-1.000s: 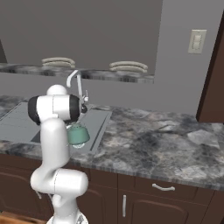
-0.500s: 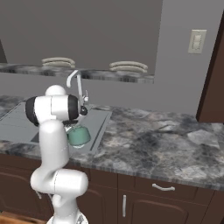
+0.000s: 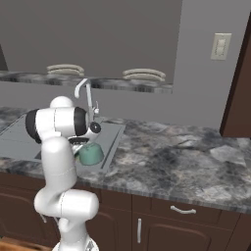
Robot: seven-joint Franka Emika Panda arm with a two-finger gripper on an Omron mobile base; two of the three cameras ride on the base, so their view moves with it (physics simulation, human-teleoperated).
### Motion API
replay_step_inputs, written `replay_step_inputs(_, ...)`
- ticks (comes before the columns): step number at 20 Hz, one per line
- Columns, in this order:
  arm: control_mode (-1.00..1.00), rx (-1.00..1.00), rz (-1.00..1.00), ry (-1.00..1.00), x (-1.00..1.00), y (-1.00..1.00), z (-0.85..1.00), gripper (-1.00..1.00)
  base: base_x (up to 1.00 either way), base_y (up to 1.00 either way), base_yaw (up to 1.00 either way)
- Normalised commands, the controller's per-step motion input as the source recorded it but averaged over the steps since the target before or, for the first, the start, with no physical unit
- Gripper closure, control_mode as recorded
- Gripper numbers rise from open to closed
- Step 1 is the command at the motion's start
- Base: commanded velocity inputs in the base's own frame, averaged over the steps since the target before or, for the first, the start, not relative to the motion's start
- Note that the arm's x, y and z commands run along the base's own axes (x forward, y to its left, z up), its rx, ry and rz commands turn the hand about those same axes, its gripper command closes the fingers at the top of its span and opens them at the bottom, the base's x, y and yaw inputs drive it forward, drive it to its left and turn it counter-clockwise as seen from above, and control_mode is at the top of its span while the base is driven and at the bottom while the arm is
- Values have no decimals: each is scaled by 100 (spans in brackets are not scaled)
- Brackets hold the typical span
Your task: Open the cabinet, pick the kettle from the cabinet, and place it in the sink.
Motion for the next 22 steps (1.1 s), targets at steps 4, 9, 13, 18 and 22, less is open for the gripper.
replay_step_inputs(4, -100, 0, -3, -8, -23, -25, -15, -100, 0, 0, 0)
replay_step_inputs(9, -100, -2, -5, -9, -22, -25, -12, -100, 0, 0, 0)
replay_step_inputs(13, -100, -13, -5, -7, -18, -18, -14, -100, 0, 0, 0)
replay_step_inputs(18, -100, -17, -8, -1, -9, -8, -8, -100, 0, 0, 0)
replay_step_inputs(22, -100, -16, -14, 0, -8, -5, 4, -100, 0, 0, 0)
